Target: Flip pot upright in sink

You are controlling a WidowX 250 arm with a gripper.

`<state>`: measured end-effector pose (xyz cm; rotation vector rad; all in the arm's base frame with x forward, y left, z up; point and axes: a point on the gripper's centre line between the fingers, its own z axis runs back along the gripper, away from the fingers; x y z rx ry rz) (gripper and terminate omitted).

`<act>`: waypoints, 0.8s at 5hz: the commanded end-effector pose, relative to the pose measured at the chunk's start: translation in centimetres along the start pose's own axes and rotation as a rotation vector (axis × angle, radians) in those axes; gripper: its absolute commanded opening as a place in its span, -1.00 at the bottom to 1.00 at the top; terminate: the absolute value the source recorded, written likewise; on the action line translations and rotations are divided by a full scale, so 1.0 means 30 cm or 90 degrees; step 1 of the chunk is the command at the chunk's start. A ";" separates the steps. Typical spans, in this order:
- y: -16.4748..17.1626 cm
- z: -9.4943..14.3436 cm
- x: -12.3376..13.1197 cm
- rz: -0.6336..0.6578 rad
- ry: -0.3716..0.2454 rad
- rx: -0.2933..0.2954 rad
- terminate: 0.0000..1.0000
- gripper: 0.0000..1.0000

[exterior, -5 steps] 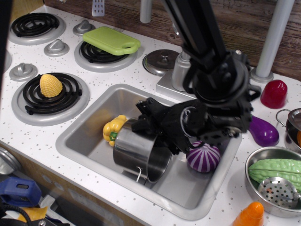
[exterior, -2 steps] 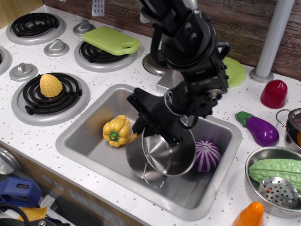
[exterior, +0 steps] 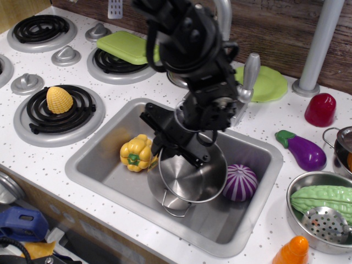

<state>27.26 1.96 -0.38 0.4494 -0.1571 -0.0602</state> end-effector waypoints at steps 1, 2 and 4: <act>0.028 0.027 0.031 0.018 -0.045 -0.007 -1.00 1.00; 0.028 0.027 0.031 0.018 -0.045 -0.007 -1.00 1.00; 0.028 0.027 0.031 0.018 -0.045 -0.007 1.00 1.00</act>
